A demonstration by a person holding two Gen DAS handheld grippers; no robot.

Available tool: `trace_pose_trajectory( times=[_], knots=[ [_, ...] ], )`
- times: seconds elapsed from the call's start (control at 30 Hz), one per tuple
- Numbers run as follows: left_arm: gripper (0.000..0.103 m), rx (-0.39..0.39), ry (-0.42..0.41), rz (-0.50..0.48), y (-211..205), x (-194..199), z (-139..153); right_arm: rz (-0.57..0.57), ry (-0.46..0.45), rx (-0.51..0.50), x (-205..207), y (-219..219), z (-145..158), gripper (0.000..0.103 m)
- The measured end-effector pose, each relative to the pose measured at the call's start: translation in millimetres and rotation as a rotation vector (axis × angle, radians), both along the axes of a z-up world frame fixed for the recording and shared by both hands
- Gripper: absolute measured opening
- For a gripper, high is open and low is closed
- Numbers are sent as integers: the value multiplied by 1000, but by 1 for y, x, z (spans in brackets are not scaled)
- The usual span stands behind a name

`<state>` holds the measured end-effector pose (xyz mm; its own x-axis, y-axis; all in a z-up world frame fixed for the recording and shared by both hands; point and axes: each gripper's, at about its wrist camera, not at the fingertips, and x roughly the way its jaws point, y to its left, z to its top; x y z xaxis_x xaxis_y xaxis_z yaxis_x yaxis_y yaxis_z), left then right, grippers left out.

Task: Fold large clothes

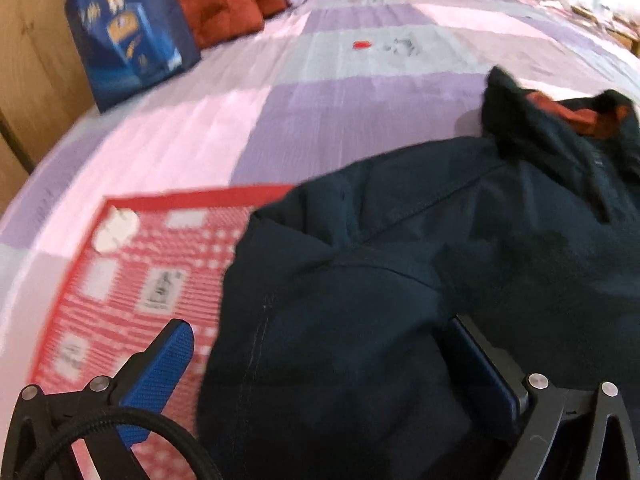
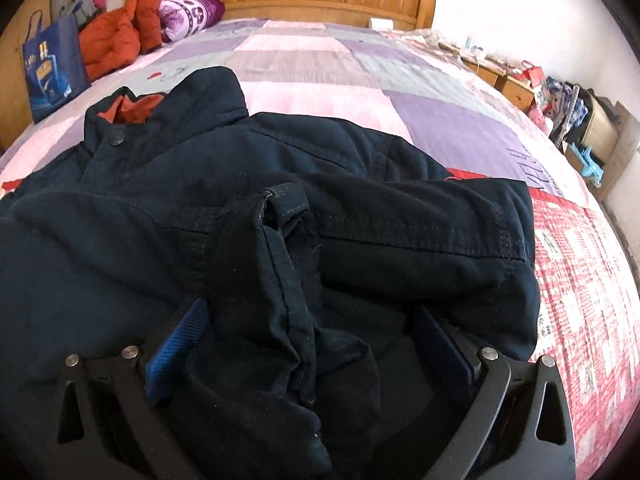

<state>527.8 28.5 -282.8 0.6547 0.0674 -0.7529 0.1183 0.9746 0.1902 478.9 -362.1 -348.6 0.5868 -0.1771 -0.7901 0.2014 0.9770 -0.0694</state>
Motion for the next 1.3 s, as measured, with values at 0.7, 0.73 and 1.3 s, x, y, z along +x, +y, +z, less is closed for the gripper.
trace_pose_trajectory(
  times=[0.7,0.73,1.3],
  knots=[
    [103,-41,131,-47,-48,-39,-2,-44,12,-10,-59,-10,21,102],
    [103,-43,133,-37,-45,-38,-2,-10,11,-68,-60,-3,22,102],
    [103,-101,15,-45,32,-79,10,-2,-96,-44,-107,-21,54,103]
  ],
)
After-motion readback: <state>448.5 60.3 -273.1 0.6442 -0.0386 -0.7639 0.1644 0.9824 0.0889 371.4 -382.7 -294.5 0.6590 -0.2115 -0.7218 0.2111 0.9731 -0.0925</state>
